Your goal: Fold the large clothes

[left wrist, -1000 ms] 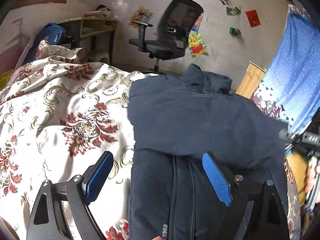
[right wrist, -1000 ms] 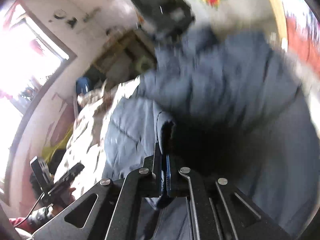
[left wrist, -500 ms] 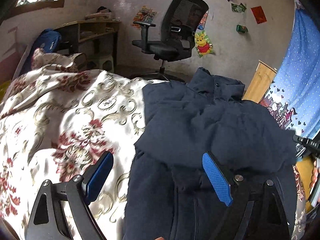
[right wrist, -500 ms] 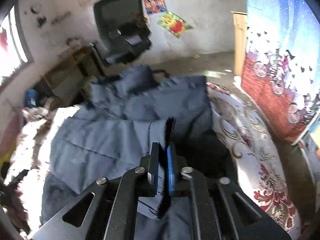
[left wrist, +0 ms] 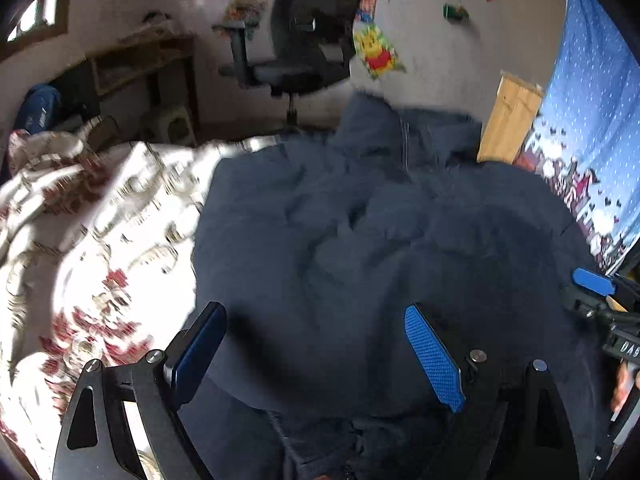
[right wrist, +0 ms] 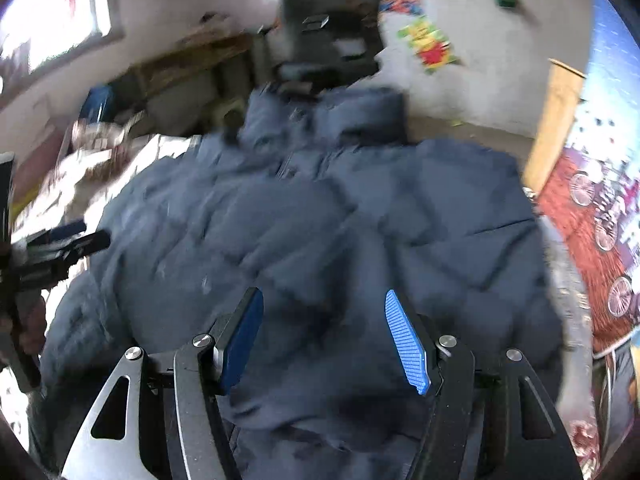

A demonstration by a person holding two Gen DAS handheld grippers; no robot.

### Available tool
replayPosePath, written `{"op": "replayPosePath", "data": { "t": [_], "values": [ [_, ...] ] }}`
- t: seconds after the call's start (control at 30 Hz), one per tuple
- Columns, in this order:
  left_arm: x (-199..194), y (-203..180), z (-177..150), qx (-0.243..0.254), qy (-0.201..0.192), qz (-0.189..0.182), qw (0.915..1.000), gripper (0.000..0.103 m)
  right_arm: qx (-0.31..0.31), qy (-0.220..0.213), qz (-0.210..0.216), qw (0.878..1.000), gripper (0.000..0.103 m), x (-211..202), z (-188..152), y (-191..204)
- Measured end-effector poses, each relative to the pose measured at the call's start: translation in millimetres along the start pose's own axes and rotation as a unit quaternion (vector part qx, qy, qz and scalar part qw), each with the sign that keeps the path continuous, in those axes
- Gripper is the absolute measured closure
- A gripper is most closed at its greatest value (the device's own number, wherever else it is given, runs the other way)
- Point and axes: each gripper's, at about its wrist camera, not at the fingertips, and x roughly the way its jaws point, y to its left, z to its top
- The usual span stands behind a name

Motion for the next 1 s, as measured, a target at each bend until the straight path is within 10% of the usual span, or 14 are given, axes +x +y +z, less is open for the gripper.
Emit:
{"op": "replayPosePath", "data": {
  "t": [0.13,1.0],
  "values": [
    [17.3,-2.6,-12.6,0.008,0.006,0.039,0.9992,0.000,-0.017,0.014,-0.004,1.000,0.041,19.8,-5.9,5.1],
    [34.0,-4.0,-39.5,0.027,-0.050,0.055,0.9969,0.000,-0.025,-0.070,-0.003,0.997,0.030,42.3,-40.9,0.6]
  ]
}}
